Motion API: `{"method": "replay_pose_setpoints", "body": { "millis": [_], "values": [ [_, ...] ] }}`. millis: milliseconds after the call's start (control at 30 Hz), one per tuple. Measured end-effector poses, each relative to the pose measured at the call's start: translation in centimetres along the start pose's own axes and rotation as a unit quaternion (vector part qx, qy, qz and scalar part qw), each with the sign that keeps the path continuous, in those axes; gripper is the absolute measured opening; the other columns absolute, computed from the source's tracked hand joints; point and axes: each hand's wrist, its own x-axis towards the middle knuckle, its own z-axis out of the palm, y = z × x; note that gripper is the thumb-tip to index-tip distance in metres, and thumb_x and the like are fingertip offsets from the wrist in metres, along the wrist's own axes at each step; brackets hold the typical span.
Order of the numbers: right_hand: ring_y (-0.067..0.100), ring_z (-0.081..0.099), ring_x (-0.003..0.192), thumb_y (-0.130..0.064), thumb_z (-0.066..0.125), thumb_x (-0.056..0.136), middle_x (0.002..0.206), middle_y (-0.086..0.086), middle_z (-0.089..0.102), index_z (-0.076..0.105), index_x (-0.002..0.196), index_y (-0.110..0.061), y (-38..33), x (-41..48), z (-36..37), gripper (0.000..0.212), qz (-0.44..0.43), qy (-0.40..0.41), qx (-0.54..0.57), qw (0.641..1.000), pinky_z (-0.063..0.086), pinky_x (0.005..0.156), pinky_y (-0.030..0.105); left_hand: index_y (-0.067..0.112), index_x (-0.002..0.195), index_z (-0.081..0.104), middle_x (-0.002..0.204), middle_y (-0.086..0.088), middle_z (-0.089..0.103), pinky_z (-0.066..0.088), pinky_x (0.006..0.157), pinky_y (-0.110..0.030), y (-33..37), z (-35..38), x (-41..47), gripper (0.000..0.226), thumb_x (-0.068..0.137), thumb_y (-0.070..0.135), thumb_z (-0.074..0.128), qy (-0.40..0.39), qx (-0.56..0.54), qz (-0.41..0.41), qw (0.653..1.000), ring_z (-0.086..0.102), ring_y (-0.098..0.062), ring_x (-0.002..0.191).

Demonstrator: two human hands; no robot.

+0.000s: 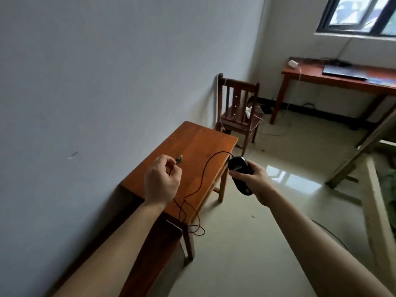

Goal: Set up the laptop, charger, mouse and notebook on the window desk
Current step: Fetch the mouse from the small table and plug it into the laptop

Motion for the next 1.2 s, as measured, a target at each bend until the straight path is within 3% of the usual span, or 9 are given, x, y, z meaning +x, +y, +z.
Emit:
{"method": "replay_pose_setpoints", "body": {
  "millis": [100, 167, 233, 400, 600, 700, 967, 1067, 1200],
  "values": [
    [0.029, 0.071, 0.086, -0.011, 0.08, 0.082, 0.096, 0.013, 0.073, 0.071, 0.104, -0.023, 1.1, 0.5, -6.6, 0.027, 0.007, 0.047, 0.058, 0.997, 0.059, 0.078, 0.046, 0.014, 0.088, 0.062, 0.08, 0.003, 0.061, 0.041, 0.061, -0.009, 4.0, 5.0, 1.1, 0.008, 0.085, 0.009, 0.067, -0.041, -0.006, 0.036, 0.999, 0.056, -0.008, 0.067],
    [0.031, 0.07, 0.08, -0.009, 0.077, 0.085, 0.094, 0.017, 0.07, 0.069, 0.104, -0.022, 2.1, 1.2, -11.6, 0.024, 0.02, 0.066, 0.082, 0.994, 0.061, 0.074, 0.05, 0.014, 0.089, 0.061, 0.081, 0.003, 0.061, 0.04, 0.059, -0.006, 6.9, 9.2, 1.8, 0.008, 0.087, 0.009, 0.066, -0.056, -0.015, 0.04, 0.998, 0.055, -0.004, 0.068],
    [0.03, 0.072, 0.077, -0.012, 0.077, 0.086, 0.091, 0.015, 0.071, 0.069, 0.102, -0.025, 2.7, 1.8, -16.1, 0.023, 0.025, 0.083, 0.097, 0.992, 0.062, 0.064, 0.045, 0.015, 0.09, 0.06, 0.083, 0.003, 0.06, 0.038, 0.06, -0.007, 9.5, 13.1, 2.5, 0.009, 0.088, 0.008, 0.065, -0.065, -0.018, 0.038, 0.997, 0.055, -0.008, 0.069],
    [0.029, 0.073, 0.082, -0.012, 0.074, 0.088, 0.099, 0.016, 0.069, 0.066, 0.119, -0.014, 4.5, 4.7, -27.9, 0.032, 0.041, 0.131, 0.159, 0.978, 0.058, 0.059, 0.037, 0.01, 0.102, 0.062, 0.092, -0.008, 0.067, 0.054, 0.07, -0.036, 15.2, 24.1, 4.8, 0.013, 0.089, 0.012, 0.064, -0.087, -0.005, 0.035, 0.996, 0.063, -0.024, 0.081],
    [0.029, 0.064, 0.087, -0.033, 0.055, 0.099, 0.108, 0.02, 0.061, 0.051, 0.135, -0.008, 4.6, 11.0, -36.2, 0.043, 0.091, 0.128, 0.289, 0.944, 0.054, 0.07, 0.04, 0.011, 0.109, 0.067, 0.094, -0.005, 0.07, 0.047, 0.077, -0.031, 18.2, 33.5, 7.6, 0.026, 0.083, 0.01, 0.071, -0.127, 0.026, 0.063, 0.989, 0.062, -0.024, 0.086],
    [0.027, 0.061, 0.087, -0.042, 0.049, 0.102, 0.104, 0.016, 0.06, 0.054, 0.134, -0.011, 5.0, 15.4, -37.7, 0.045, 0.103, 0.135, 0.299, 0.939, 0.053, 0.068, 0.039, 0.011, 0.111, 0.068, 0.091, -0.001, 0.069, 0.047, 0.075, -0.028, 17.7, 37.8, 10.1, 0.028, 0.083, 0.007, 0.071, -0.157, 0.004, 0.039, 0.987, 0.059, -0.017, 0.077],
    [0.015, 0.061, 0.077, -0.053, 0.066, 0.091, 0.098, 0.001, 0.067, 0.068, 0.122, -0.023, 3.9, 29.3, -42.3, 0.042, 0.117, 0.204, 0.207, 0.95, 0.048, 0.063, 0.028, 0.011, 0.125, 0.063, 0.107, -0.007, 0.065, 0.05, 0.085, -0.033, 18.0, 52.8, 22.5, 0.035, 0.09, 0.012, 0.06, -0.239, -0.046, -0.02, 0.97, 0.062, -0.025, 0.095],
    [0.015, 0.06, 0.072, -0.057, 0.07, 0.086, 0.093, 0.001, 0.066, 0.069, 0.117, -0.021, 0.6, 34.5, -45.6, 0.048, 0.104, 0.252, 0.215, 0.938, 0.049, 0.061, 0.029, 0.015, 0.124, 0.063, 0.105, -0.005, 0.069, 0.051, 0.086, -0.036, 20.9, 57.7, 29.0, 0.035, 0.09, 0.018, 0.06, -0.256, -0.08, -0.034, 0.963, 0.064, -0.025, 0.094],
    [0.016, 0.07, 0.081, -0.056, 0.067, 0.089, 0.107, 0.005, 0.068, 0.062, 0.116, -0.026, -2.5, 40.1, -50.4, 0.041, 0.071, 0.295, 0.221, 0.927, 0.061, 0.067, 0.033, 0.017, 0.116, 0.065, 0.083, 0.001, 0.071, 0.054, 0.081, -0.042, 25.3, 64.4, 36.3, 0.027, 0.089, 0.018, 0.058, -0.287, -0.143, -0.024, 0.947, 0.067, -0.022, 0.08]
  ]
}}
